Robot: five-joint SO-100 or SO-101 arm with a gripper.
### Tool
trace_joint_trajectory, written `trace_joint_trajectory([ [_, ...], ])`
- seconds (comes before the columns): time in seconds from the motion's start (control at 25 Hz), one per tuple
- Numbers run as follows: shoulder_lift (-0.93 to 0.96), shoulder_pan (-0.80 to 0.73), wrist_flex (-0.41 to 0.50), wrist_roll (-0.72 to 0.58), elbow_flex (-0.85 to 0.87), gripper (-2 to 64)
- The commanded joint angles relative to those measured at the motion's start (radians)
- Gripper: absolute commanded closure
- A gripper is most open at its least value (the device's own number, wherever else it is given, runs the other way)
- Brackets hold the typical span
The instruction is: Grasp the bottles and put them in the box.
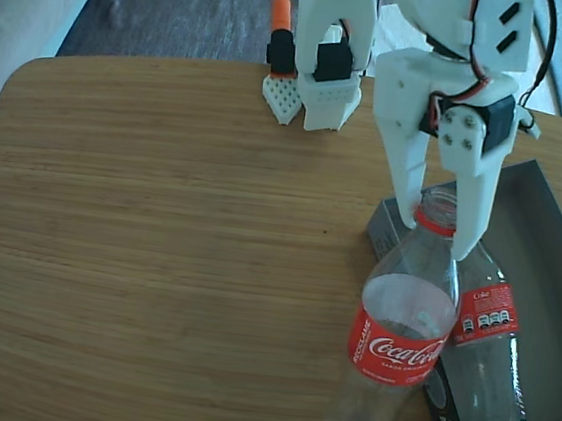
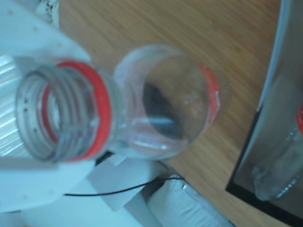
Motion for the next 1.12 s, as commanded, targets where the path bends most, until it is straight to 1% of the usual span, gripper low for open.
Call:
trace_joint_trajectory([
  [0.0, 0.028, 0.005, -0.005, 0.011, -0.055, 61.9],
  [0.08, 0.028, 0.005, -0.031, 0.052, -0.066, 61.9],
  [0.16, 0.020, -0.002, -0.037, 0.100, -0.112, 61.9],
  [0.28, 0.009, -0.006, -0.037, 0.092, -0.163, 61.9],
  [0.4, 0.009, -0.026, -0.029, 0.035, -0.166, 61.9],
  [0.68, 0.018, -0.017, -0.041, 0.044, -0.169, 61.9],
  [0.84, 0.017, -0.006, -0.101, 0.130, -0.221, 61.9],
  [0.96, 0.008, 0.028, -0.130, 0.140, -0.267, 61.9],
  [1.08, 0.011, 0.066, -0.155, 0.135, -0.275, 61.9],
])
